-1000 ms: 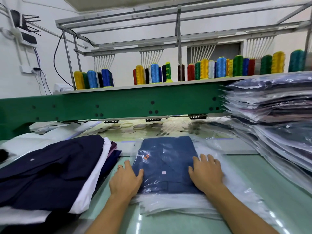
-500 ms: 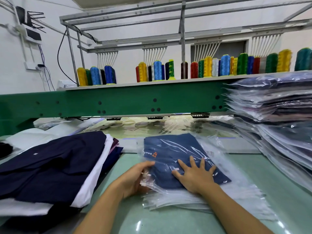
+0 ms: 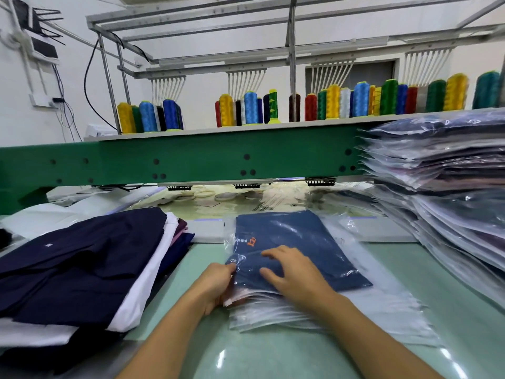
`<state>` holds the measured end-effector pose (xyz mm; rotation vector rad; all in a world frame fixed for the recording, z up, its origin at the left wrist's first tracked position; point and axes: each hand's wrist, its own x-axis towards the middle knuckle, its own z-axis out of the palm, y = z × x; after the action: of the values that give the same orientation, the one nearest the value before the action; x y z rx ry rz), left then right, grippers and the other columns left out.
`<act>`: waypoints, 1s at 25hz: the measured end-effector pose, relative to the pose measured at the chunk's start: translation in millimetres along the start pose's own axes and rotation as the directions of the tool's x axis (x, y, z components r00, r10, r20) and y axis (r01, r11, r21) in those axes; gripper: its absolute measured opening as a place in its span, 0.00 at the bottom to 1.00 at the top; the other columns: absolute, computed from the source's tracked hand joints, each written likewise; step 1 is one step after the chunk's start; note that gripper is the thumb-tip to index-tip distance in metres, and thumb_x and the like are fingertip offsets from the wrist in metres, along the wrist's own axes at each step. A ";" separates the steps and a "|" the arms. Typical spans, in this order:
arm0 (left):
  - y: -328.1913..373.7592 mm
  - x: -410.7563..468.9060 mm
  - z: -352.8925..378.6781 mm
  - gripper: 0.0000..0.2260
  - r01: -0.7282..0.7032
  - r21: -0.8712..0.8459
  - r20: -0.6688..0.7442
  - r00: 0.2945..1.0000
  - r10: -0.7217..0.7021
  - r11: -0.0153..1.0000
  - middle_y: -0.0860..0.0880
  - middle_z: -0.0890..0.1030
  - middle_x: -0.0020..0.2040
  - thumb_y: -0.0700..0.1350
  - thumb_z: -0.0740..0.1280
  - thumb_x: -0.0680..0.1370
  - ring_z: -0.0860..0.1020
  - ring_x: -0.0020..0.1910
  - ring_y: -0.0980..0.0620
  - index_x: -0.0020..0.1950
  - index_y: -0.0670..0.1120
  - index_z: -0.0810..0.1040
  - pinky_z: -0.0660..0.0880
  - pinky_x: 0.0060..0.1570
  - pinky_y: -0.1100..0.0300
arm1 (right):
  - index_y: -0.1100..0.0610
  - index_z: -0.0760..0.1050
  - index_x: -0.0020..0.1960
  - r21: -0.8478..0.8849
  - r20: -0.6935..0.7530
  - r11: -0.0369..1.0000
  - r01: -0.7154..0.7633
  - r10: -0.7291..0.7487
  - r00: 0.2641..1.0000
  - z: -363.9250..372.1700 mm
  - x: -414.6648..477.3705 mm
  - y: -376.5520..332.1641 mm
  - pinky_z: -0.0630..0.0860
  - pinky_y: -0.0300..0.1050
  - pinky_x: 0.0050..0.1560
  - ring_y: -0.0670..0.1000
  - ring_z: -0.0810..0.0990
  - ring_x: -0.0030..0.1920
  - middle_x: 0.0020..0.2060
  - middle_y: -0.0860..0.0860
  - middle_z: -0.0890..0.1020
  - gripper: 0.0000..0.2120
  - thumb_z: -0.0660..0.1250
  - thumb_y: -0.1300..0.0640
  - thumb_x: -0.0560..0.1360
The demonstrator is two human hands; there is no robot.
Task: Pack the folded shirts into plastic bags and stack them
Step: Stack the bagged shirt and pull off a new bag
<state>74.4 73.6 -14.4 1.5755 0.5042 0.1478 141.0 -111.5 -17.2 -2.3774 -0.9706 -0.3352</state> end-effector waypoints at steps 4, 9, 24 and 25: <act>2.5 -3.1 2.1 0.10 -0.031 -0.069 -0.025 0.999 0.029 0.997 0.46 0.76 0.29 0.42 0.63 0.83 0.71 0.21 0.53 0.45 0.41 0.78 0.61 0.19 0.66 | 0.41 0.73 0.56 0.066 -0.045 0.986 0.156 -0.154 0.987 5.8 -4.7 -24.5 0.75 0.43 0.46 0.38 0.72 0.44 0.47 0.38 0.75 0.08 0.65 0.46 0.77; 9.4 -9.4 1.6 0.08 0.036 -0.177 0.136 0.991 -0.011 0.984 0.50 0.72 0.28 0.47 0.65 0.79 0.62 0.20 0.57 0.43 0.45 0.77 0.53 0.16 0.68 | 0.44 0.71 0.51 0.043 -0.148 0.971 0.235 -0.226 0.963 3.3 -7.2 -28.3 0.74 0.44 0.38 0.43 0.71 0.40 0.42 0.41 0.73 0.09 0.64 0.56 0.73; 23.4 -19.7 -3.9 0.12 0.240 -0.448 0.469 0.883 -0.003 0.861 0.54 0.63 0.27 0.47 0.69 0.75 0.58 0.20 0.59 0.33 0.48 0.71 0.59 0.16 0.70 | 0.50 0.77 0.44 -0.124 -0.507 0.951 0.282 -0.305 0.806 -1.4 -8.7 -41.7 0.73 0.46 0.31 0.45 0.73 0.37 0.35 0.43 0.77 0.04 0.70 0.52 0.76; 24.3 -20.1 -3.5 0.13 0.245 -0.443 0.481 0.876 -0.001 0.862 0.54 0.62 0.27 0.45 0.69 0.74 0.58 0.20 0.59 0.33 0.49 0.69 0.58 0.16 0.70 | 0.50 0.77 0.44 -0.120 -0.506 0.953 0.277 -0.299 0.809 -1.8 -9.2 -40.2 0.73 0.46 0.31 0.45 0.73 0.37 0.35 0.43 0.77 0.04 0.70 0.53 0.77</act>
<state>60.5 68.9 13.8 1.0140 0.1619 -0.1966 106.1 -94.0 -3.8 -1.9912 -1.0532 -1.0642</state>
